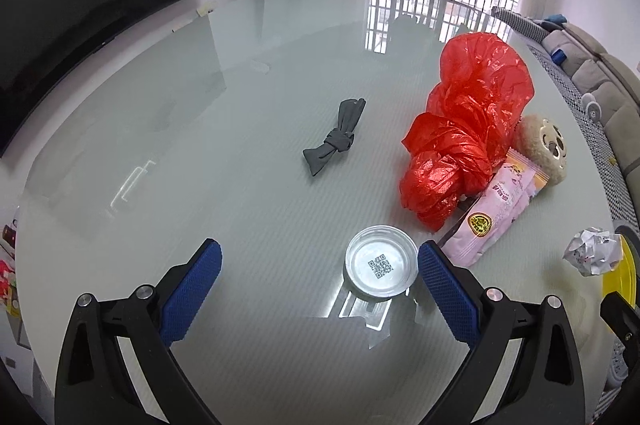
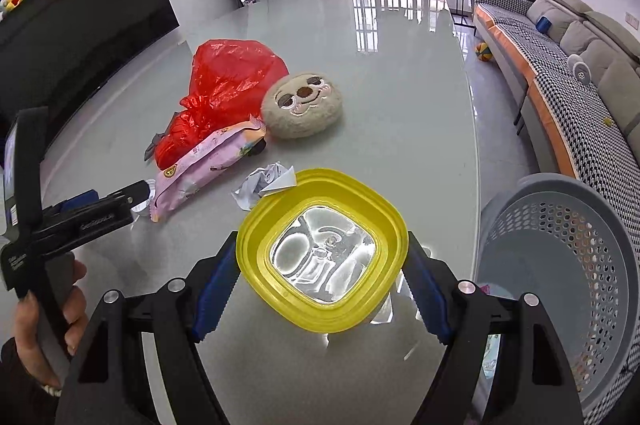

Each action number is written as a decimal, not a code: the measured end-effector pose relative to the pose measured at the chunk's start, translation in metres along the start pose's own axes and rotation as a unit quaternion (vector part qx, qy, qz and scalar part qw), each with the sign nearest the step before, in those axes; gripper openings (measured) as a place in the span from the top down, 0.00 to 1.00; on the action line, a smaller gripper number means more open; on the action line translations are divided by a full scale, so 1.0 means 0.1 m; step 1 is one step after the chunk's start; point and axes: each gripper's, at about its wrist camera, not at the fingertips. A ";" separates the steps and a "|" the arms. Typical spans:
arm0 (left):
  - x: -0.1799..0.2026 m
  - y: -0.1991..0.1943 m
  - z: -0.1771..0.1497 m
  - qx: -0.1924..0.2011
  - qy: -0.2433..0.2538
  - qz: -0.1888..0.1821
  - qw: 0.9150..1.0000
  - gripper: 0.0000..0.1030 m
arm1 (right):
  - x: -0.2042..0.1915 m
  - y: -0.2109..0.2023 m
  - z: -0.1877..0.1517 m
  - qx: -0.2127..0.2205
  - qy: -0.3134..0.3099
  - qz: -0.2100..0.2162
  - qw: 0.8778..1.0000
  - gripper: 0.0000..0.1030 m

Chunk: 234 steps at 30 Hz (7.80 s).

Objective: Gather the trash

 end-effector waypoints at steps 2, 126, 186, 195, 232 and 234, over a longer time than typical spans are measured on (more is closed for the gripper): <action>0.05 0.01 0.00 -0.002 0.007 0.001 1.000 0.06 | 0.01 0.00 0.00 0.000 0.001 0.002 1.000 0.27; 0.86 -0.71 -0.06 0.019 0.172 -0.191 0.966 0.62 | -0.18 -0.38 -0.31 0.030 -0.131 0.110 0.985 0.27; 2.78 -1.00 -0.47 0.044 0.242 -0.238 0.940 0.62 | 1.88 -0.92 -0.59 0.046 0.080 -0.136 0.986 0.27; 3.12 -0.92 -0.58 0.024 0.246 -0.234 0.940 0.61 | 2.23 -0.91 -0.69 0.046 0.108 -0.149 0.982 0.27; 2.82 -1.01 -0.52 0.056 0.192 -0.190 0.961 0.06 | 2.18 -1.00 -0.79 0.074 0.129 -0.151 0.977 0.16; 2.79 -1.02 -0.51 0.056 0.189 -0.183 0.963 0.06 | 2.16 -1.02 -0.79 0.076 0.133 -0.144 0.978 0.16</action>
Point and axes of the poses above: each gripper's, at about its wrist camera, not at the fingertips, and y roughly the way its jaws point, x to its right, z to its top, and after that the axes turned 6 degrees about y, right-handed
